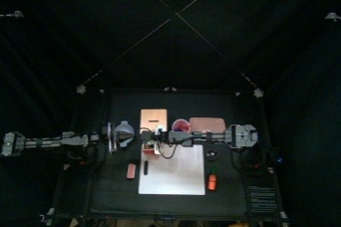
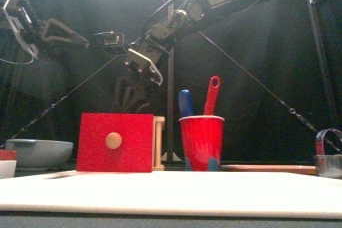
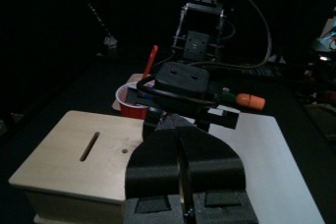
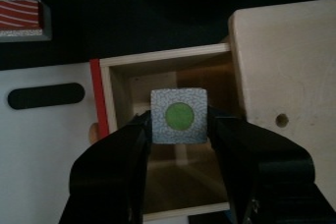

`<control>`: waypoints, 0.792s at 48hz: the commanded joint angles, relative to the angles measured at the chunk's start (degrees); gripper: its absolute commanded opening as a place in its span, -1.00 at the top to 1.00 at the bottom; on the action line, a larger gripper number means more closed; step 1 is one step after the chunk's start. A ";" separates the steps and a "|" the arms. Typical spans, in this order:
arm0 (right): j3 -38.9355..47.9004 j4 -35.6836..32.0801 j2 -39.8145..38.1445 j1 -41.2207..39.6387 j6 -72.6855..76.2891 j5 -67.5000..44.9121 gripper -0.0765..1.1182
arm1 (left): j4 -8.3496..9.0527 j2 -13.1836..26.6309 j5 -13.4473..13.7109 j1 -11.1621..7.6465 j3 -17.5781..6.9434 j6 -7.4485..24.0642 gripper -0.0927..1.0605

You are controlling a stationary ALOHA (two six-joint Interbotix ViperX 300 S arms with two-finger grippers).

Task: Place sushi on board then cut the sushi with the knife then place the pieces on the plate
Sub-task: Place the sushi on the board

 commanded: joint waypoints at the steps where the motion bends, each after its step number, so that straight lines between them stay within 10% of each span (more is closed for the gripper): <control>1: -1.67 0.09 -2.29 0.18 -0.18 -0.18 -0.16 | -0.09 0.18 -0.53 0.53 -0.79 0.00 0.75; 38: 13.18 -7.56 -26.02 3.34 -0.09 -0.62 -0.16 | -0.09 0.18 -0.53 3.69 -0.88 0.00 0.75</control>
